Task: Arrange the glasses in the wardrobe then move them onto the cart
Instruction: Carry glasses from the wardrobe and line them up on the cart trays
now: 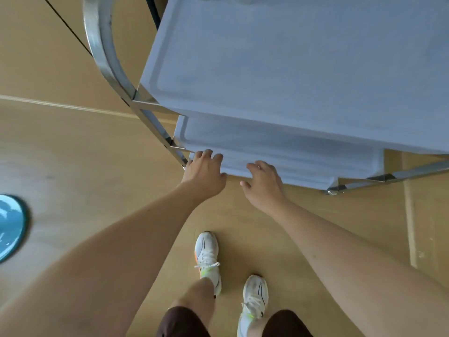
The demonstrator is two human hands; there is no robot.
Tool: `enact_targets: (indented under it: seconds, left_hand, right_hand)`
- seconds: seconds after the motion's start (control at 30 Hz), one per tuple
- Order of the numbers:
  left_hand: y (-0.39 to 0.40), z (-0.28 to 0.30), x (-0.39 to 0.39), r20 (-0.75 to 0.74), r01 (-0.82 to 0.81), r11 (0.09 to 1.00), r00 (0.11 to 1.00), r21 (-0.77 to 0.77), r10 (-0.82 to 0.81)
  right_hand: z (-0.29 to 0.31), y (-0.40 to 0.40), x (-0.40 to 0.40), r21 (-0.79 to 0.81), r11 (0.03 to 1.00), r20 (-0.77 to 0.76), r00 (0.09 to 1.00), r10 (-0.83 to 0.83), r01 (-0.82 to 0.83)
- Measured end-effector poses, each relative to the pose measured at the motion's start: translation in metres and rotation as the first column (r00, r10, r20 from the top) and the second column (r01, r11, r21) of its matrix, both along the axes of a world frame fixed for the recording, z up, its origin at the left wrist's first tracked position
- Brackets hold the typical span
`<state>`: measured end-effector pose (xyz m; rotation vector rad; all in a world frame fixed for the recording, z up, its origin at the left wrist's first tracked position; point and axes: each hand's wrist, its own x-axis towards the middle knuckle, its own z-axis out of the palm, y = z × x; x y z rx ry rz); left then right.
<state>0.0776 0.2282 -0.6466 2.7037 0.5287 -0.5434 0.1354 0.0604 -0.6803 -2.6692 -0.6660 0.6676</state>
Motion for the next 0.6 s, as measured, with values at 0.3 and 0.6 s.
enact_targets:
  seconds: [0.3, 0.6]
  left_hand:
    - [-0.069, 0.157, -0.064, 0.01, 0.081, 0.995, 0.997, -0.054, -0.081]
    - [-0.102, 0.276, 0.007, 0.184, 0.284, 0.959, 0.942, 0.008, -0.28]
  right_hand:
    - [0.153, -0.075, -0.074, -0.082, 0.997, -0.067, 0.998, -0.007, 0.002]
    - [0.281, -0.122, -0.06, -0.038, 0.958, 0.039, 0.959, -0.282, 0.284]
